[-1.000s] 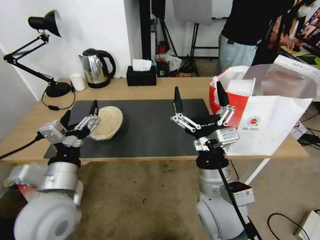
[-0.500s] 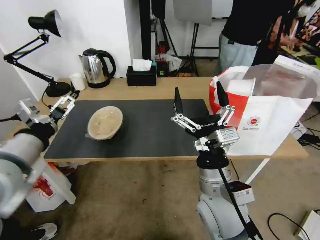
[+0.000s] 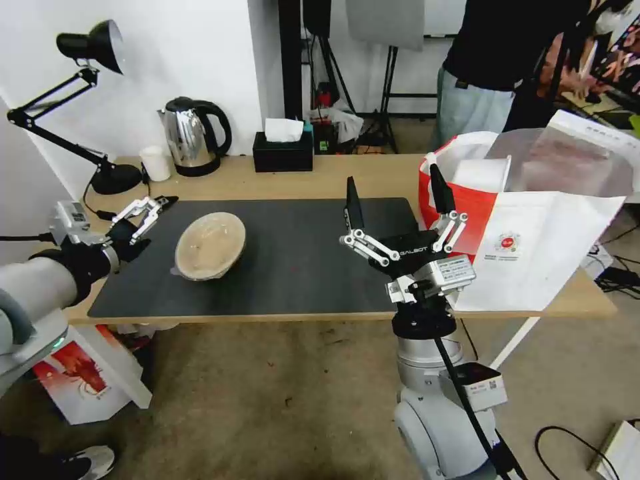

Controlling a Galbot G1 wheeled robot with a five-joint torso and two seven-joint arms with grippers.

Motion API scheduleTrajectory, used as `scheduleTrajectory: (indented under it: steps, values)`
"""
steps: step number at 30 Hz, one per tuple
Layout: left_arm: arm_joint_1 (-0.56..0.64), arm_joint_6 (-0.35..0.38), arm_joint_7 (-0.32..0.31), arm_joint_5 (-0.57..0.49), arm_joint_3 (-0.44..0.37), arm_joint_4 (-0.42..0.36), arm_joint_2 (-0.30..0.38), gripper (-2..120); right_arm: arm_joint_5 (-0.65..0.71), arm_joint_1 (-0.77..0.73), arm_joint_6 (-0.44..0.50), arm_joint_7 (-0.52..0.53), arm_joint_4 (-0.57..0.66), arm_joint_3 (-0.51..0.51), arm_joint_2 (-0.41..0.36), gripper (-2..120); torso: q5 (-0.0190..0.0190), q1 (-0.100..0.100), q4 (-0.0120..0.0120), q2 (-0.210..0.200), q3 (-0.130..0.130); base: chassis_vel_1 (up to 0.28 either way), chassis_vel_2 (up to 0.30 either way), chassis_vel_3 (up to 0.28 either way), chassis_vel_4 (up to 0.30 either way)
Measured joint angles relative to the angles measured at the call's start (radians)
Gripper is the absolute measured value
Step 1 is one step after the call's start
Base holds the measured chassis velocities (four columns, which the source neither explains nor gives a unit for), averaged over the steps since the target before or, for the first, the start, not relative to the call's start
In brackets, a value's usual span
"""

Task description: Pick up the trash from the table and place it into the takeout bag.

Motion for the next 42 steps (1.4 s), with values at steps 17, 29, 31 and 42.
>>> scheduleTrajectory:
  steps: [17,29,31,42]
  values:
    - [0.01,0.045,-0.006,0.108,0.007,0.037,0.0,100,0.001,0.001,0.0,0.0,-0.011,-0.005,0.003,100,0.0002,0.0,0.0,0.0,0.0,0.0,0.0,0.0,0.0]
    - [-0.049,0.061,-0.032,0.114,0.073,0.12,-0.008,100,-0.001,0.001,0.001,0.0,-0.01,-0.006,0.01,100,0.0,0.0,-0.0001,0.0,0.0,0.0,0.0,0.0,0.0]
    - [-0.067,0.067,-0.042,0.094,0.088,0.139,-0.008,100,-0.003,0.0,0.002,0.0,-0.01,-0.006,0.012,100,0.0001,0.0,-0.0002,0.0,0.0,0.0,0.0,0.0,0.0]
    - [-0.099,0.108,-0.067,-0.028,0.105,0.198,-0.005,100,-0.006,-0.002,0.002,0.0,-0.009,-0.003,0.014,100,0.0002,0.0,0.0,0.0,0.0,0.0,0.0,0.0,0.0]
